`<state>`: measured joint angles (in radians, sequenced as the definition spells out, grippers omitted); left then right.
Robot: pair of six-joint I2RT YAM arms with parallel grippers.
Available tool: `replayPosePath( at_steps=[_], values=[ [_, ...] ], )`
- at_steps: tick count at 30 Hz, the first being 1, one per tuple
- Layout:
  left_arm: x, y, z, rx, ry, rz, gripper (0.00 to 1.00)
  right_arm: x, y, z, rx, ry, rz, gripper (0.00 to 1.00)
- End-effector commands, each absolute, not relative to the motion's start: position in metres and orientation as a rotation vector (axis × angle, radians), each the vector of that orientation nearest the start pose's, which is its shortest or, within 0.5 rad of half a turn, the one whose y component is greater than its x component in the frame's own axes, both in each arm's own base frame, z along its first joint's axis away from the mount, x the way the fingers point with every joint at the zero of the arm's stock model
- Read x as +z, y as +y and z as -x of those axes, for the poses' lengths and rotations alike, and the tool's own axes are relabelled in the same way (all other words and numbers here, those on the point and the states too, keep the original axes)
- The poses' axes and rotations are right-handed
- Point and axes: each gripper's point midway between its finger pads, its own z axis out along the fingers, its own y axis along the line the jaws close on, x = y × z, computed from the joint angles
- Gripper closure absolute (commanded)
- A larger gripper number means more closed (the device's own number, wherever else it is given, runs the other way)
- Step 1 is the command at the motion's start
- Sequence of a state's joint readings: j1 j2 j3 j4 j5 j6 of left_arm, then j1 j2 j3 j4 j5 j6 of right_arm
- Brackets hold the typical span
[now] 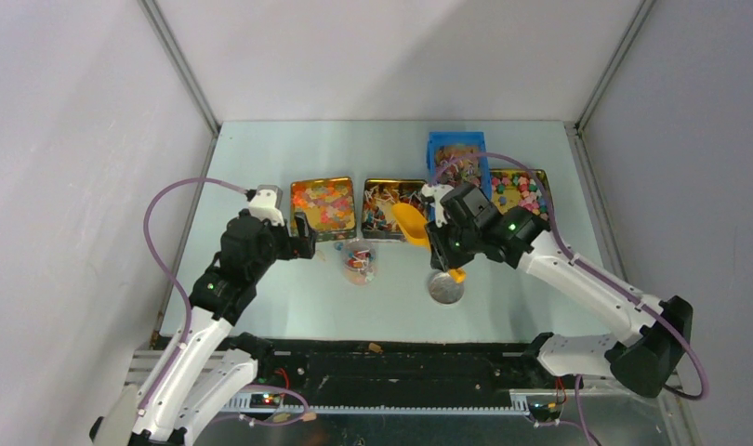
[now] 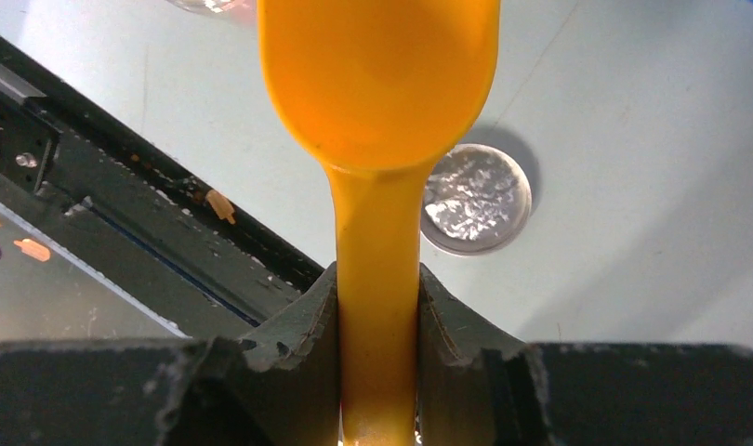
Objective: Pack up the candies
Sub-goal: Place the fake candies in the packing bottle, then place the spatula at the center of the board.
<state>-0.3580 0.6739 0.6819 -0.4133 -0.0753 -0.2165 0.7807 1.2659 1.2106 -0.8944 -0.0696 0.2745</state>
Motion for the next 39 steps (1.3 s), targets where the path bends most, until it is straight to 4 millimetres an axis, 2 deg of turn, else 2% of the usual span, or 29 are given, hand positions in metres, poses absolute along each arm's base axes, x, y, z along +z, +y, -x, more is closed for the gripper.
replayPosePath(
  at_steps=[1,6,8,16,23,34,39],
  values=[
    [0.219,-0.093,-0.259,-0.295,1.941,-0.110,0.02,0.192,0.218,-0.204,0.508,2.446,0.561,1.00],
    [0.219,-0.093,-0.258,-0.296,1.942,-0.112,0.02,0.178,0.199,-0.205,0.510,2.455,0.446,1.00],
    [0.218,-0.093,-0.258,-0.295,1.943,-0.112,0.02,0.167,0.188,-0.203,0.504,2.474,0.395,1.00],
    [0.218,-0.093,-0.259,-0.296,1.943,-0.112,0.02,0.150,0.149,-0.201,0.523,2.482,0.176,1.00],
    [0.218,-0.093,-0.259,-0.295,1.944,-0.111,0.02,0.148,0.123,-0.208,0.491,2.460,0.011,1.00],
    [0.219,-0.093,-0.259,-0.295,1.942,-0.112,0.02,0.140,0.114,-0.215,0.471,2.476,-0.051,1.00],
    [0.219,-0.093,-0.259,-0.297,1.942,-0.113,0.02,0.120,0.112,-0.217,0.441,2.533,-0.102,1.00]
  ],
)
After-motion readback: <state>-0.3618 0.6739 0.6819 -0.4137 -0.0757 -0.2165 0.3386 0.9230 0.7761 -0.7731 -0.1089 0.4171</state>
